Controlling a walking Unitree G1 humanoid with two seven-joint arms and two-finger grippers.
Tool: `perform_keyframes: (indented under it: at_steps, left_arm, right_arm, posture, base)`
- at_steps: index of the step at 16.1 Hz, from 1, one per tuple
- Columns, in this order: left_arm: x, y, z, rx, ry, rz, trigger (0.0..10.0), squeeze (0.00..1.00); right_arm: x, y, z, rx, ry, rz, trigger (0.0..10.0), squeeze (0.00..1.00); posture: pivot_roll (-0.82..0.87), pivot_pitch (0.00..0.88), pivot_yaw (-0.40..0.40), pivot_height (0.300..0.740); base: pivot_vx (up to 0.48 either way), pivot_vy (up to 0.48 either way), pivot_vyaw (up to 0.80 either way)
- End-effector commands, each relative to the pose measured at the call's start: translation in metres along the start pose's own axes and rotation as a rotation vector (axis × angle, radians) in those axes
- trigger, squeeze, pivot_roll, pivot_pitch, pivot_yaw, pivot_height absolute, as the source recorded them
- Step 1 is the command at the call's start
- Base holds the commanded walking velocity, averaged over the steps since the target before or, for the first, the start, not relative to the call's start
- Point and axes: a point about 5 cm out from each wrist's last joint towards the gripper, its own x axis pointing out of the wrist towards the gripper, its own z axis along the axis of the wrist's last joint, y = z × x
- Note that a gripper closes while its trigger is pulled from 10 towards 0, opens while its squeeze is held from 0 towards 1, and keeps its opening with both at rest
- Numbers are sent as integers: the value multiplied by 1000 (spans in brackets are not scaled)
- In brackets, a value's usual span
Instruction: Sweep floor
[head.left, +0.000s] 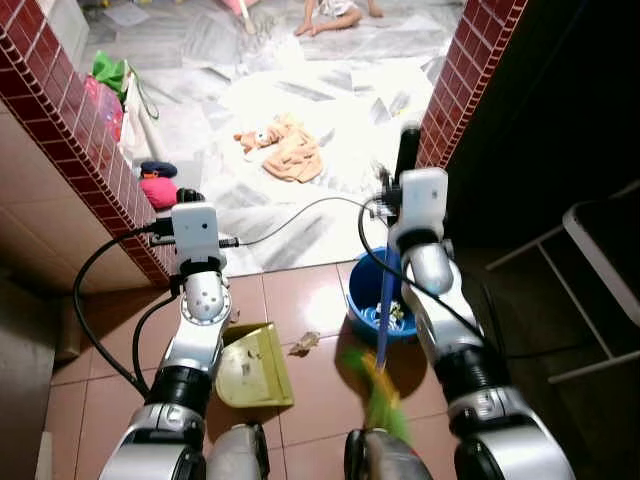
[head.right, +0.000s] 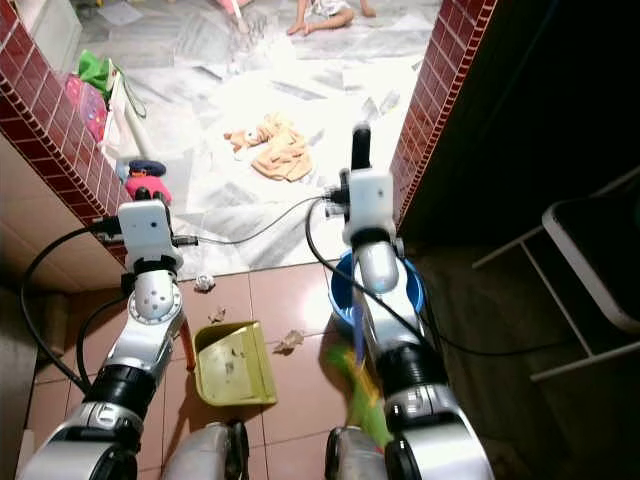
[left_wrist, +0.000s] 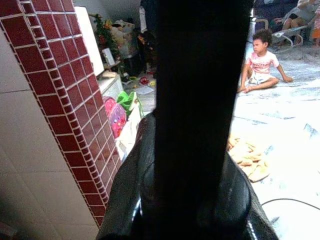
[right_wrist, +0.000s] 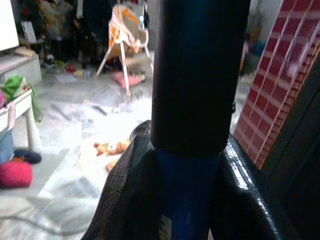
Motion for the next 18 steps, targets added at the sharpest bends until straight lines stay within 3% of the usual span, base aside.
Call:
perform_keyframes:
  at_steps: [1, 7, 13, 18]
  left_arm:
    - [5, 1, 11, -19, -65, 24, 10000, 0]
    - [7, -8, 14, -58, -66, 2, 10000, 0]
    - [3, -23, 13, -147, -41, -67, 10000, 0]
    - [7, -26, 13, -176, -17, -117, 10000, 0]
  right_arm:
    - [7, 1, 15, -17, -80, -3, 10000, 0]
    - [25, 6, 32, 78, -134, -2, 10000, 0]
    - [26, 16, 18, 333, -27, 35, 10000, 0]
    - [32, 14, 20, 447, -4, 49, 10000, 0]
  posture:
    - [-77, 154, -35, 740]
    - [-74, 143, -35, 740]
    - [-78, 131, -40, 740]
    - [-84, 118, -42, 740]
  base:
    - [0, 0, 0]
    - [0, 0, 0]
    - [0, 0, 0]
    - [0, 0, 0]
